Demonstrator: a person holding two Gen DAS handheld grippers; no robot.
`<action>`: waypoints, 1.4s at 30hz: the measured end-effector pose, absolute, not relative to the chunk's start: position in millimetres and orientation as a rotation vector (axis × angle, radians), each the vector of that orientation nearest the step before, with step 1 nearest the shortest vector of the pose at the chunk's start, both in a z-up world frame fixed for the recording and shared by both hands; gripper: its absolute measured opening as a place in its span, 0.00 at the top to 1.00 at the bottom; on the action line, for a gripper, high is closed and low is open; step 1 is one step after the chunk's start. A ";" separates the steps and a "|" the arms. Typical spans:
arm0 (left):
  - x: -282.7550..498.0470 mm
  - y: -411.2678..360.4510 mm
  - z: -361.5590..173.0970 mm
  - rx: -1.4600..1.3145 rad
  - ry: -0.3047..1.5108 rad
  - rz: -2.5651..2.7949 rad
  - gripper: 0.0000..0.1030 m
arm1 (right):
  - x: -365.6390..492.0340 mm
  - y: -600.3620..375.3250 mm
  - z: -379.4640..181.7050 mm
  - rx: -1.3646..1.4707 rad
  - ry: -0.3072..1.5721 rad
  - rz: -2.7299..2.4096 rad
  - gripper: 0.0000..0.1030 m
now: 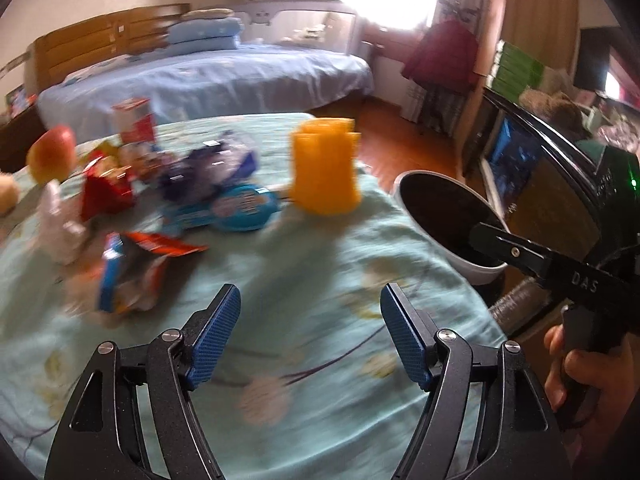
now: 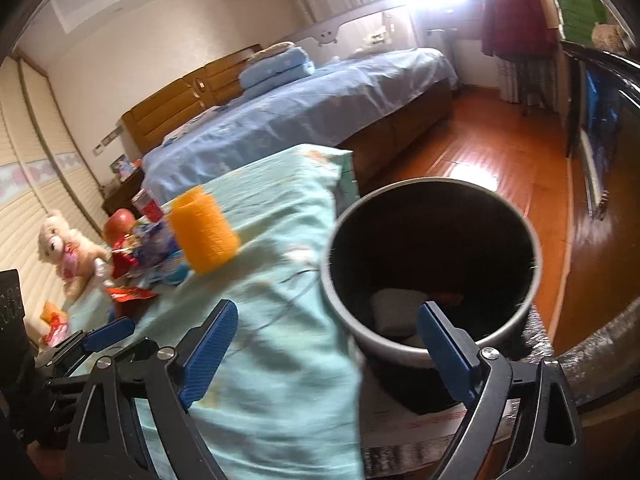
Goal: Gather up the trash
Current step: 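Move both tools back toward the snack wrapper and orange foam net, then grasp the blue-orange snack wrapper with the left tool while the right tool grasps the orange foam net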
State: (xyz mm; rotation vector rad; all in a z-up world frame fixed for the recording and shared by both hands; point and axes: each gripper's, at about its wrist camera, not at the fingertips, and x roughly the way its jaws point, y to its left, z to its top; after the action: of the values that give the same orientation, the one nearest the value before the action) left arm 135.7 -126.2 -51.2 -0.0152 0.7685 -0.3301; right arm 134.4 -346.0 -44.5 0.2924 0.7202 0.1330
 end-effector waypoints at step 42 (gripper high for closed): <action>183.0 -36.1 -75.1 -0.161 0.870 -0.119 0.30 | 231.2 -244.4 -56.4 0.177 0.796 0.295 0.28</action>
State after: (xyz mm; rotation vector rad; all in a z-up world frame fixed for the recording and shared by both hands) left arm 183.0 -36.1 -75.1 -0.1607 0.8700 -0.1189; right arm 231.2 -244.4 -56.4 0.1774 0.7957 0.2953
